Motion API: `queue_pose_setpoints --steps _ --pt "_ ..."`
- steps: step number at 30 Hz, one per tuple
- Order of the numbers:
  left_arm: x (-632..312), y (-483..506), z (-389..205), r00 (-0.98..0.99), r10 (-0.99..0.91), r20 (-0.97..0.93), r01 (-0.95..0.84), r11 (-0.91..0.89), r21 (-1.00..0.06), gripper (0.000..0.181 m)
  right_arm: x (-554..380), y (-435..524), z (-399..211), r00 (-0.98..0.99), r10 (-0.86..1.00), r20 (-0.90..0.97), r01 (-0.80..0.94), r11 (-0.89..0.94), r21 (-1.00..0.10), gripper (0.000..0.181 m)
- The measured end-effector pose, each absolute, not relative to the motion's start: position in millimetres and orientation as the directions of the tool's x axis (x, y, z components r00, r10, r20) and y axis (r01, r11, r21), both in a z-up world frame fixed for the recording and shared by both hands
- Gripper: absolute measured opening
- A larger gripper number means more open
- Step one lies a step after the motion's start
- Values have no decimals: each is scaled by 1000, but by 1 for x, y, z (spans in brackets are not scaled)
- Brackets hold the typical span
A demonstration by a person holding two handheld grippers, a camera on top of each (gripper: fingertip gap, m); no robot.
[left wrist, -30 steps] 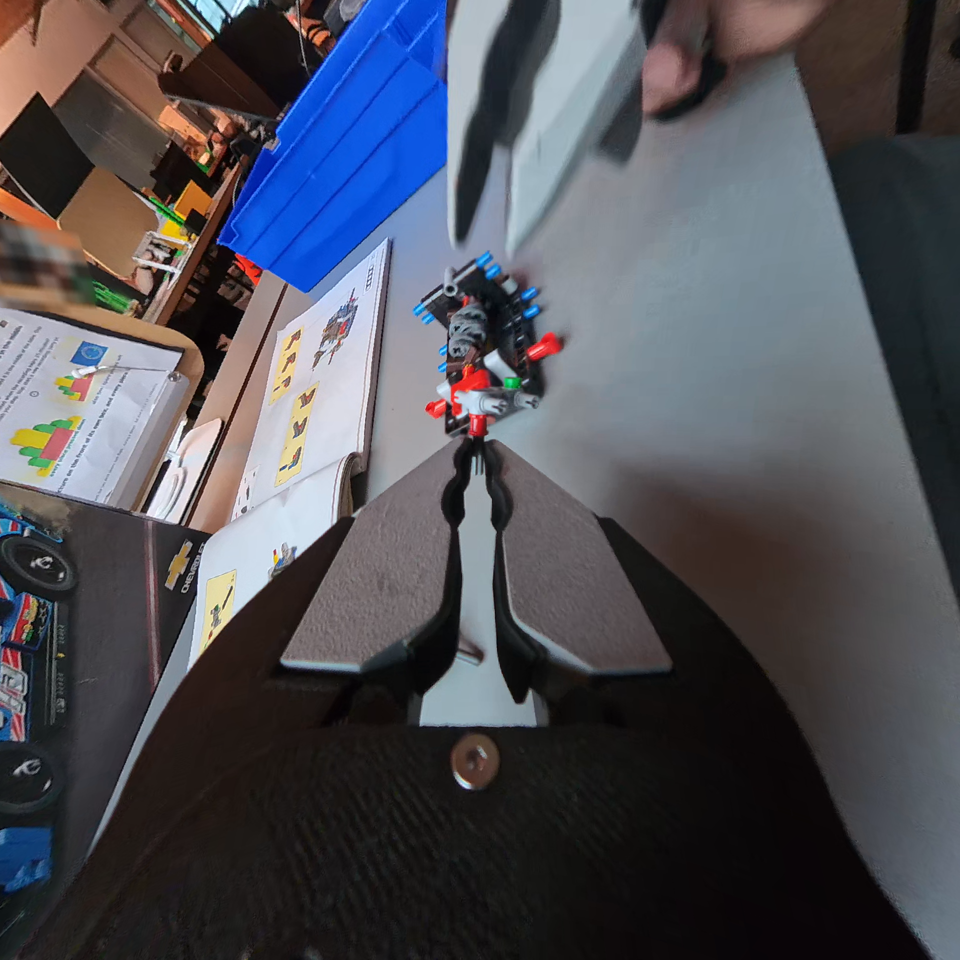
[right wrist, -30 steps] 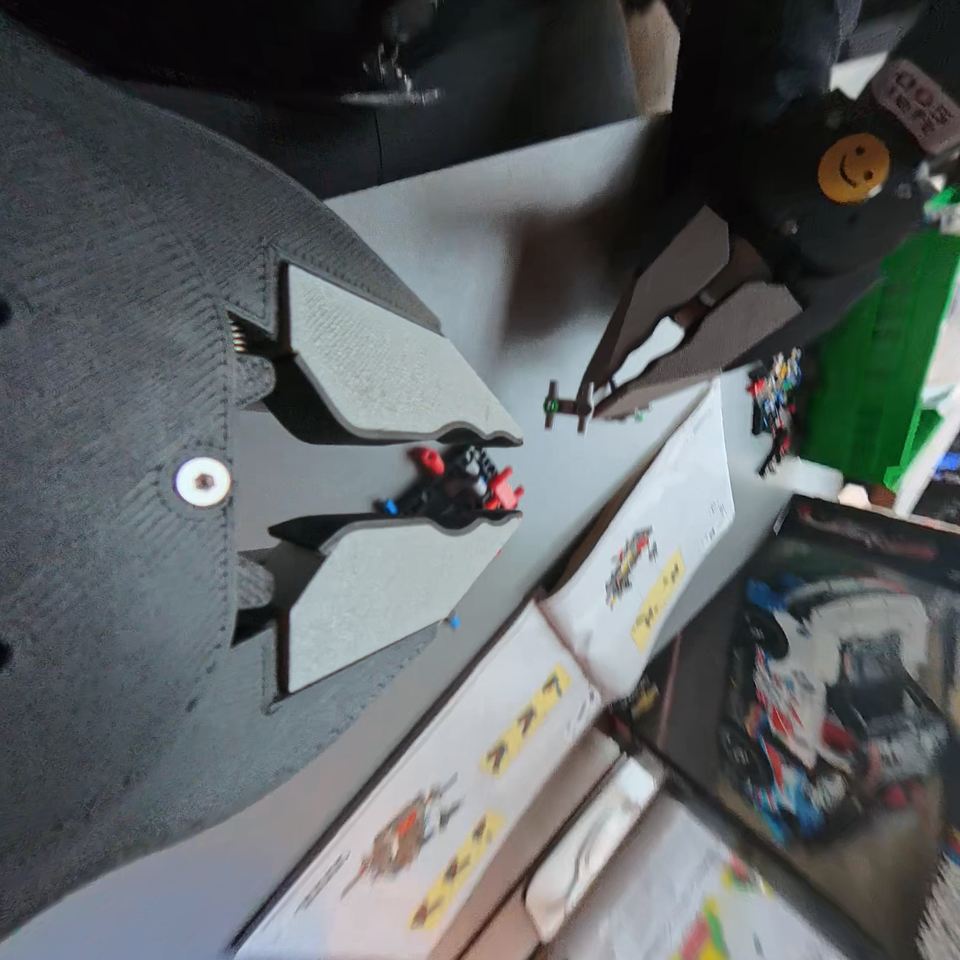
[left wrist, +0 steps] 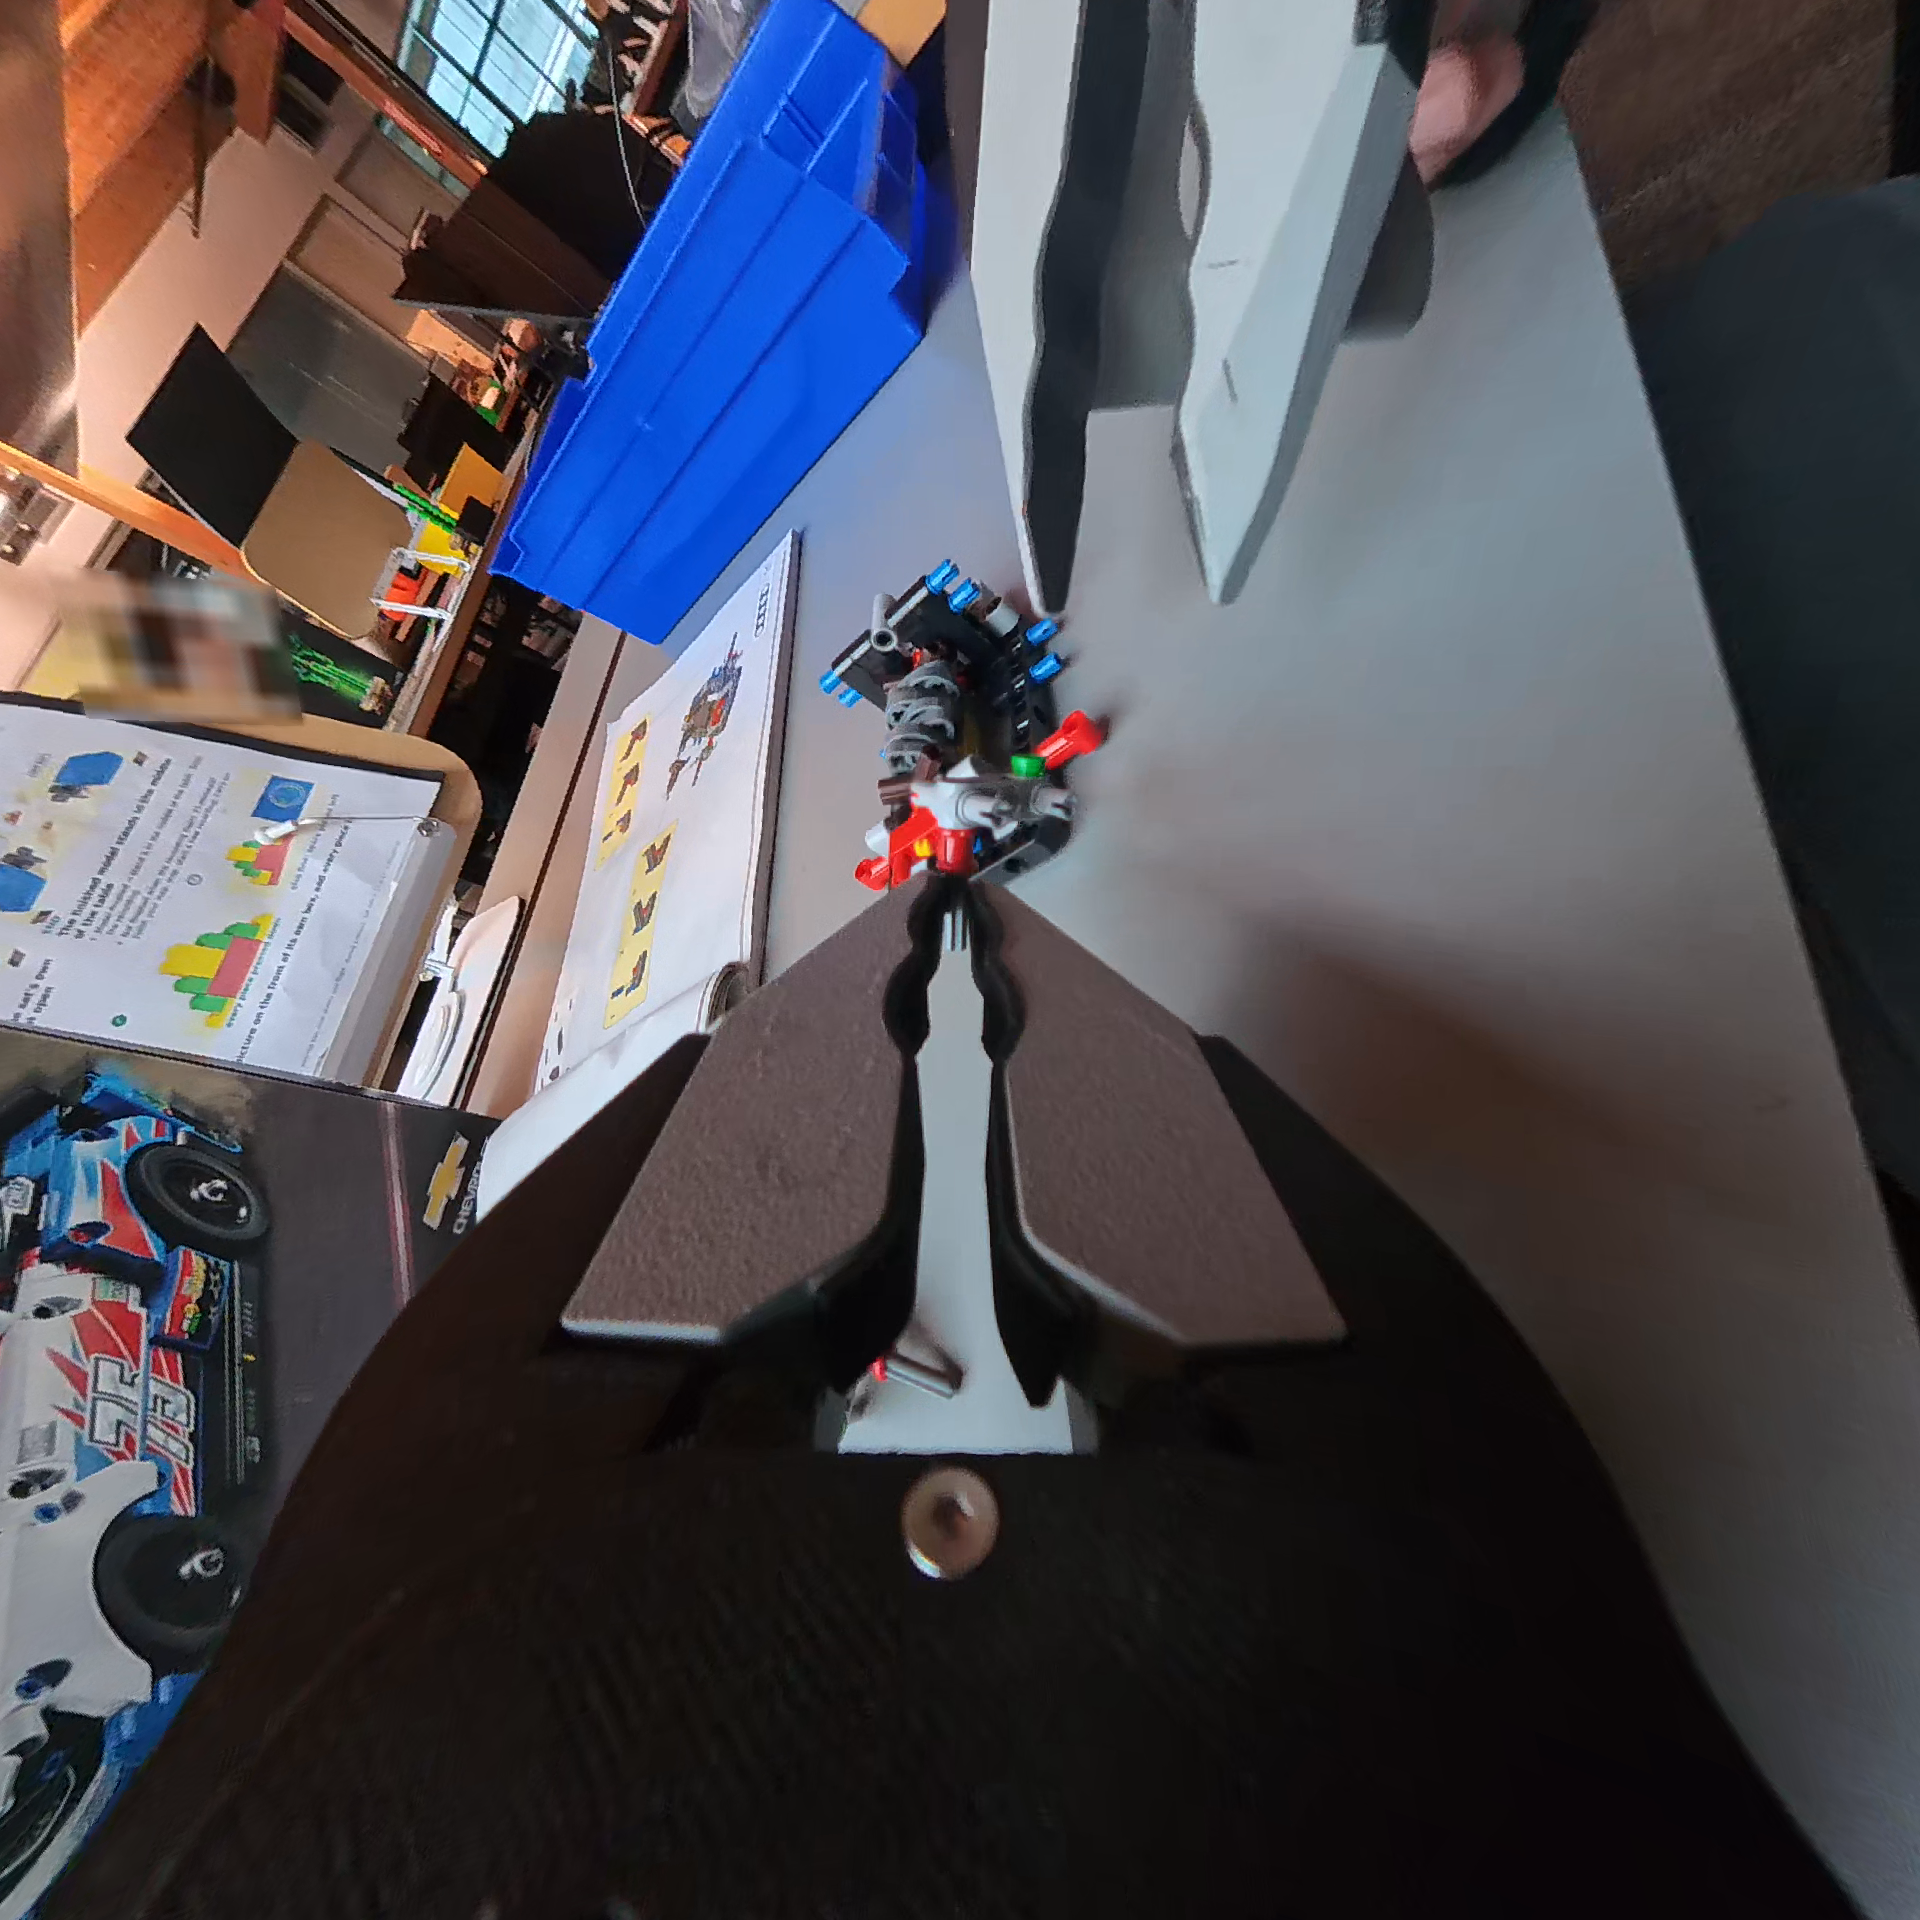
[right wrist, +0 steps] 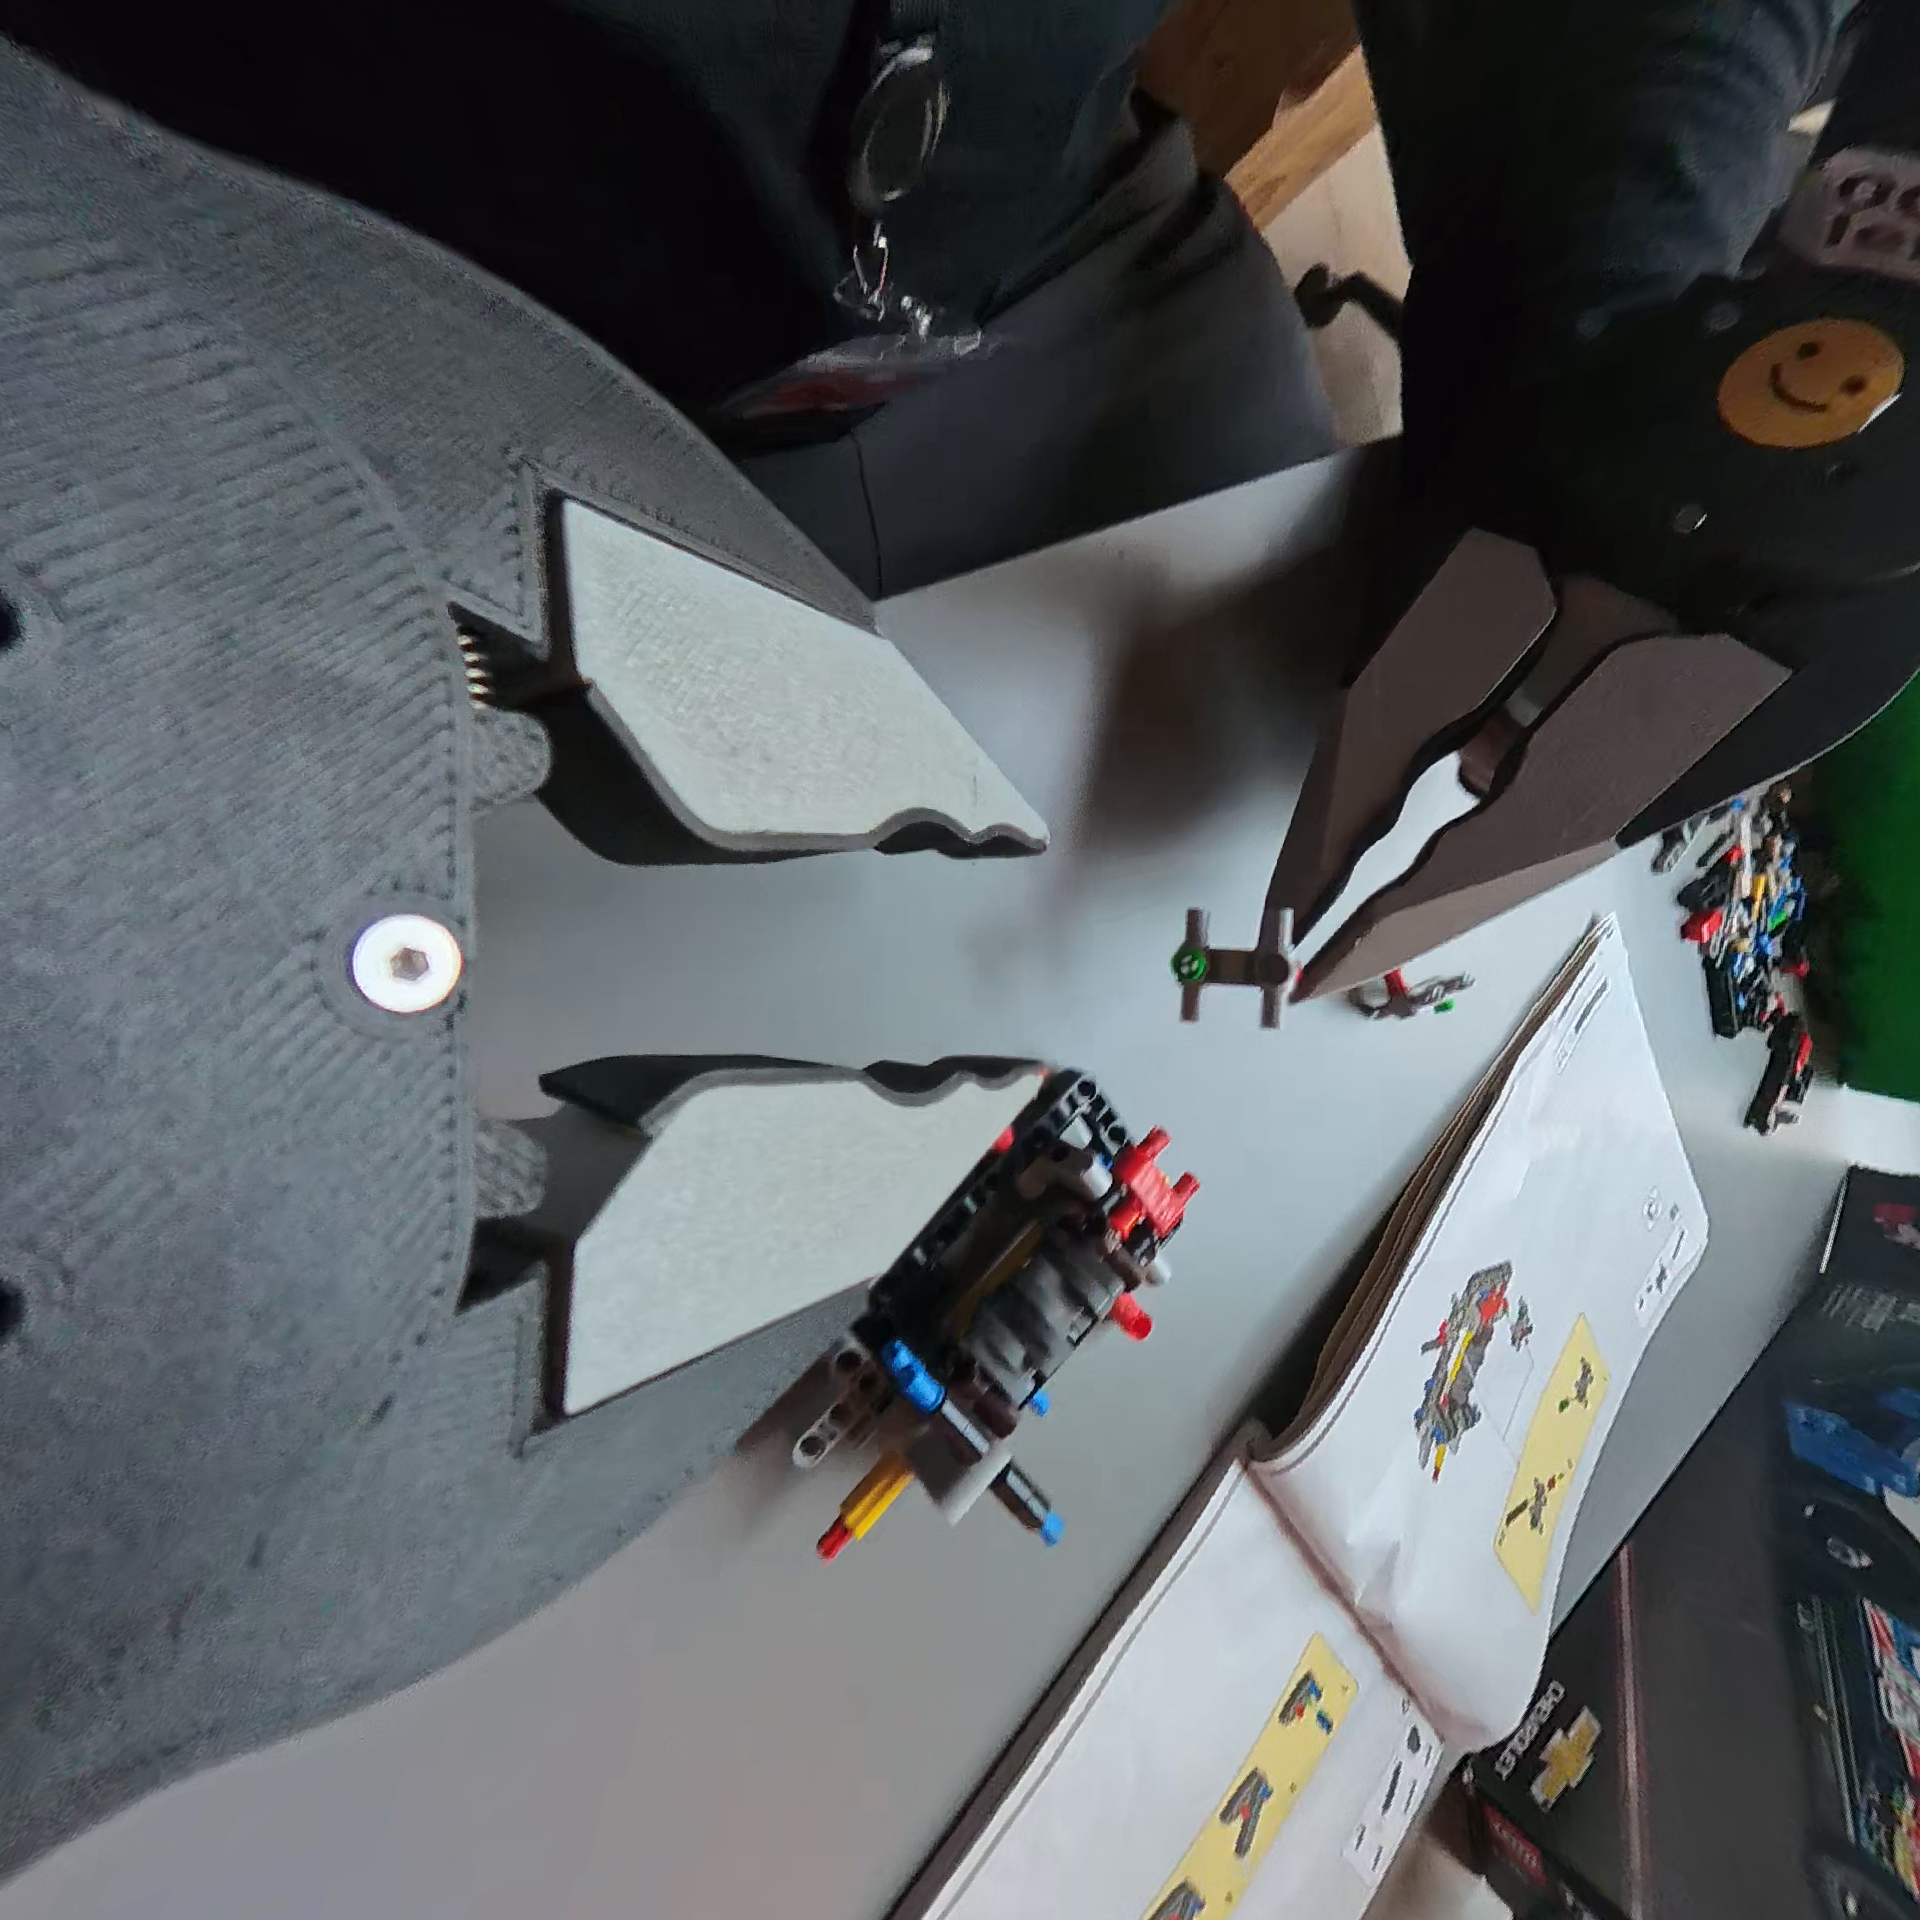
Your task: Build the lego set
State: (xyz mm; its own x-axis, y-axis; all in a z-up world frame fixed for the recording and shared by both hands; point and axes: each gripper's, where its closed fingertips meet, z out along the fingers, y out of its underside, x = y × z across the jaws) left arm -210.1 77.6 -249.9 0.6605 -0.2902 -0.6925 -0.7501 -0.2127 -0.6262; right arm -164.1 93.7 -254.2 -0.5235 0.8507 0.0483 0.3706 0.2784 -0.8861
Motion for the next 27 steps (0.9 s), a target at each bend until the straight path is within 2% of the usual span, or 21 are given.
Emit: queue_pose_setpoints --steps 6,20,27 --pt "-208 77 -254 623 -299 -723 -782 -214 -585 2 -168 86 -255 -556 831 10 383 267 -884 36" --pt "-212 77 -253 635 -295 -714 -773 -221 -595 2 -167 83 -256 -589 808 -13 388 269 -882 38" --pt "-213 77 -254 637 -297 -712 -771 -225 -596 2 -170 95 -255 -547 836 46 365 287 -886 35"
